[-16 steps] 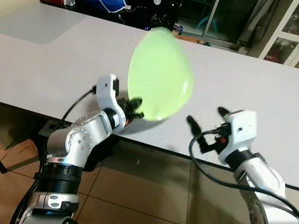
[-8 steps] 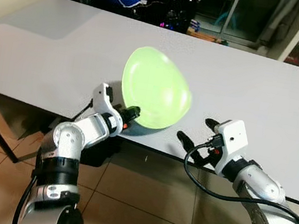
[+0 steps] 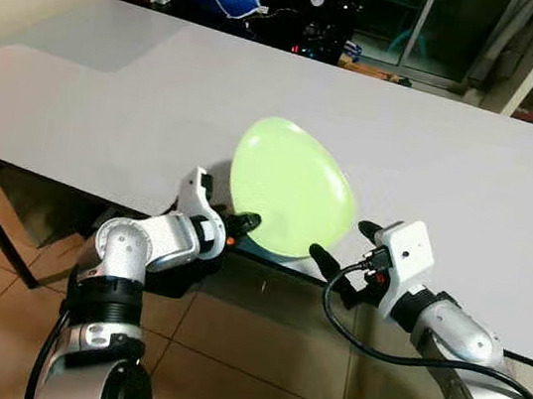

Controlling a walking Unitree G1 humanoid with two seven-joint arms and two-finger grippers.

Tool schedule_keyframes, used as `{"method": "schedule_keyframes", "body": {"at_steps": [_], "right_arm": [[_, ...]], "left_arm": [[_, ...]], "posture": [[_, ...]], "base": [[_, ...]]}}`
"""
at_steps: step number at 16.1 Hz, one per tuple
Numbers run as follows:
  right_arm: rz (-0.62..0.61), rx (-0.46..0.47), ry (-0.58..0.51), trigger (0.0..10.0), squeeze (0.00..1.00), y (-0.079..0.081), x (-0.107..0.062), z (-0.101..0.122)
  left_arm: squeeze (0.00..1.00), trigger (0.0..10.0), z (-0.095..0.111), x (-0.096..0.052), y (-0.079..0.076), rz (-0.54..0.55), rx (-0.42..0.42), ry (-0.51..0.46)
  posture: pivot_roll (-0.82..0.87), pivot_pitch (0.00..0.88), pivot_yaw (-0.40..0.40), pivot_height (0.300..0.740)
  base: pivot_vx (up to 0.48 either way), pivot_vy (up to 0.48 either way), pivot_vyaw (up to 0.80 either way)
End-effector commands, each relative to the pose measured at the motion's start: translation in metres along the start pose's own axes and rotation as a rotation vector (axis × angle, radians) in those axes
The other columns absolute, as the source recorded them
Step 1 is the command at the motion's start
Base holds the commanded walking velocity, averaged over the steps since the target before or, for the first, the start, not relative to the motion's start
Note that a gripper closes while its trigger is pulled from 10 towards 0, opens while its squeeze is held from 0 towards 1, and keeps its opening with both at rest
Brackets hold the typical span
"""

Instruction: Setting the table

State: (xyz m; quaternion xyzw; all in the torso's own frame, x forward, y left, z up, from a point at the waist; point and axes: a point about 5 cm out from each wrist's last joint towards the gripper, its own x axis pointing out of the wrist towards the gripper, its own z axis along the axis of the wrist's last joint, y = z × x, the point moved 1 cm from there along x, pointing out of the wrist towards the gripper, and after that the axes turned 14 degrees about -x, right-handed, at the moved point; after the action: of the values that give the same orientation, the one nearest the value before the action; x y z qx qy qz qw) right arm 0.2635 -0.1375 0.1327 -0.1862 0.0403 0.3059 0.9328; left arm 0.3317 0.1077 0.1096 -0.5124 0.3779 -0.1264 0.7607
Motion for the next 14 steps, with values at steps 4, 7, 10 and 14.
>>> {"method": "schedule_keyframes", "body": {"at_steps": [4, 7, 10, 14], "right_arm": [[-0.027, 0.004, 0.003, 10.0, 0.00, -0.001, 0.000, 0.002], [-0.048, 0.006, 0.003, 10.0, 0.00, -0.003, 0.001, 0.003], [-0.064, 0.005, 0.003, 10.0, 0.00, -0.005, 0.001, 0.003], [-0.080, 0.007, 0.005, 10.0, 0.00, -0.007, 0.002, 0.003]], "left_arm": [[0.00, 10.0, 0.003, 0.004, -0.008, -0.022, 0.000, 0.027], [1.00, 10.0, 0.010, 0.011, -0.007, 0.006, 0.020, 0.018], [1.00, 10.0, 0.021, 0.015, -0.012, 0.010, 0.034, -0.012], [1.00, 10.0, 0.027, 0.022, -0.019, 0.021, 0.099, -0.018]], "posture": [[0.01, 0.000, -0.019, 0.740], [0.01, 0.000, -0.019, 0.740], [0.00, 0.000, -0.019, 0.740], [0.00, 0.000, -0.019, 0.740]], "base": [[0.000, 0.000, 0.00], [0.000, 0.000, 0.00], [0.000, 0.000, 0.00], [0.000, 0.000, 0.00]]}}
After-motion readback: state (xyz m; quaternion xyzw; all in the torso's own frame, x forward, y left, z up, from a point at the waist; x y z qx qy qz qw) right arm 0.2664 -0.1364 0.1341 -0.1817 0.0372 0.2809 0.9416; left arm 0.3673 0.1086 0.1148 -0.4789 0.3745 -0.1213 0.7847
